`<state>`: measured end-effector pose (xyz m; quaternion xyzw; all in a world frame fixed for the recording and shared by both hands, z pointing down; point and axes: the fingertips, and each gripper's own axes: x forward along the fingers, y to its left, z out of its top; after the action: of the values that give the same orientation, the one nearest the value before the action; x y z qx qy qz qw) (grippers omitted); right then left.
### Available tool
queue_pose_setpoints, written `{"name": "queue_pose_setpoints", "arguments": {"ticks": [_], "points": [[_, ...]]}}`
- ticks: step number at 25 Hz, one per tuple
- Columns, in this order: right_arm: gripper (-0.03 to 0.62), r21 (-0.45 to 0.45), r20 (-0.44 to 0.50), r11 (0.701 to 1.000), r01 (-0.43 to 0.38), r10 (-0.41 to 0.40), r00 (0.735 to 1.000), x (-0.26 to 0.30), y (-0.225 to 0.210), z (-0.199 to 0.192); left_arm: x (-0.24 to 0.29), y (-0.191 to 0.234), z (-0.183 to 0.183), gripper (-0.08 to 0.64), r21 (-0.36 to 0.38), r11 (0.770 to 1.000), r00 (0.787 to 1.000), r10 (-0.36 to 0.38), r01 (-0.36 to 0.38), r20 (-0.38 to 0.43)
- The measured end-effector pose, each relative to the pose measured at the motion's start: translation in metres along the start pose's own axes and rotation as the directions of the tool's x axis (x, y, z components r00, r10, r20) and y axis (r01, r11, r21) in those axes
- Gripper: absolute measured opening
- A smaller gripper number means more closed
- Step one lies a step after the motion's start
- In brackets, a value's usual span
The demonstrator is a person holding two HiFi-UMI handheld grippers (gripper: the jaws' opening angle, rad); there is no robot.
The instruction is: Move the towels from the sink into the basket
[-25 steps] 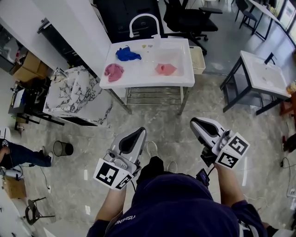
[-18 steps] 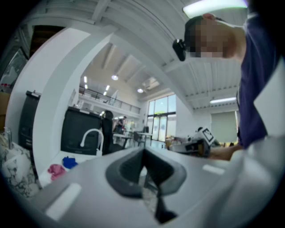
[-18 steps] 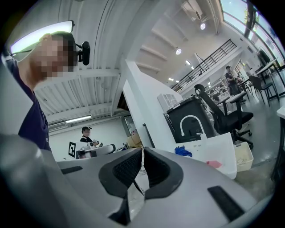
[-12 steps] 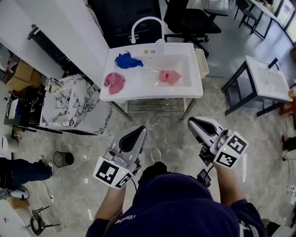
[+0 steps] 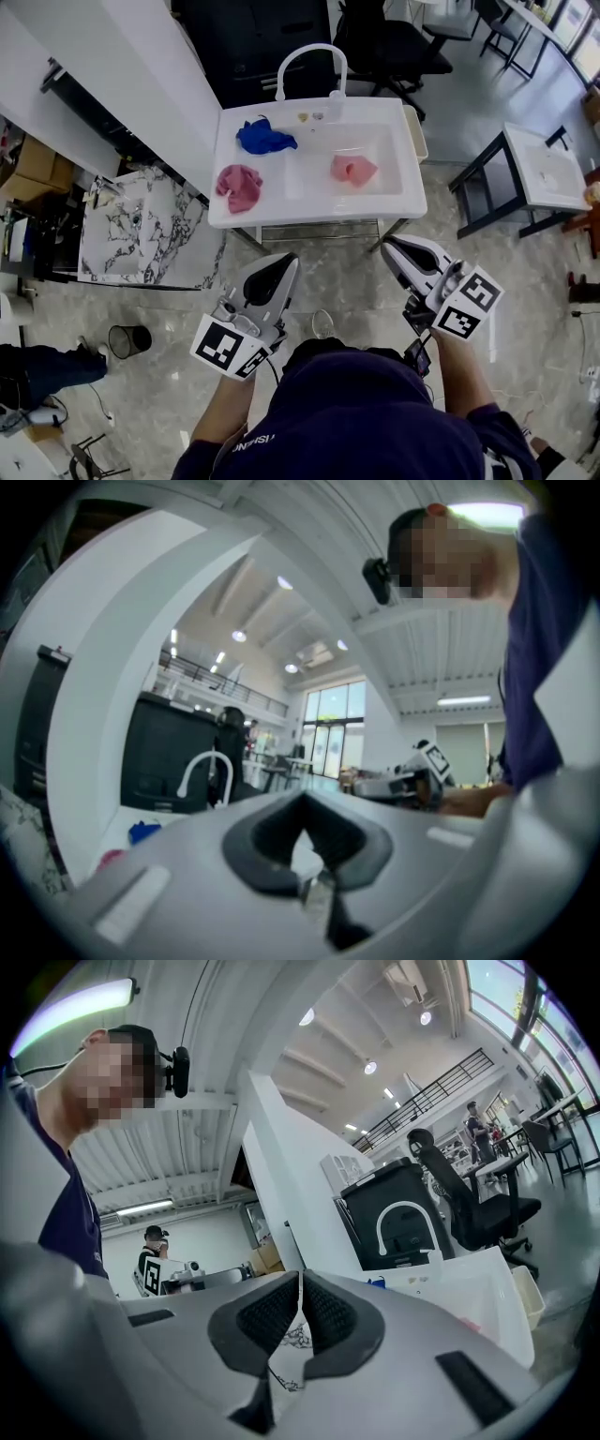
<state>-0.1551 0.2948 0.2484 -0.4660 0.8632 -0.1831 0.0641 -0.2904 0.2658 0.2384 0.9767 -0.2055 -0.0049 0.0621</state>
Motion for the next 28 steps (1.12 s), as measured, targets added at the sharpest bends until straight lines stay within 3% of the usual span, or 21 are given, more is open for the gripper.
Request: {"name": "queue_pose_setpoints", "arguments": {"ticks": [7, 17, 28], "points": [[0.011, 0.009, 0.000, 1.000, 0.026, -0.026, 1.000, 0.036, -0.009, 0.007, 0.004, 0.040, 0.007, 0.004, -0.008, 1.000, 1.000, -0.014, 0.014, 0.000], [0.011, 0.028, 0.006, 0.999, 0.044, -0.044, 0.999, 0.056, -0.033, 0.013, 0.020, 0.065, 0.005, 0.005, -0.017, 1.000, 1.000, -0.016, 0.016, -0.006], [0.011, 0.058, 0.002, 0.998, -0.005, 0.005, 1.000, 0.087, -0.088, 0.027, 0.064, 0.096, 0.004, 0.004, -0.011, 0.999, 0.999, 0.030, -0.031, -0.030]]}}
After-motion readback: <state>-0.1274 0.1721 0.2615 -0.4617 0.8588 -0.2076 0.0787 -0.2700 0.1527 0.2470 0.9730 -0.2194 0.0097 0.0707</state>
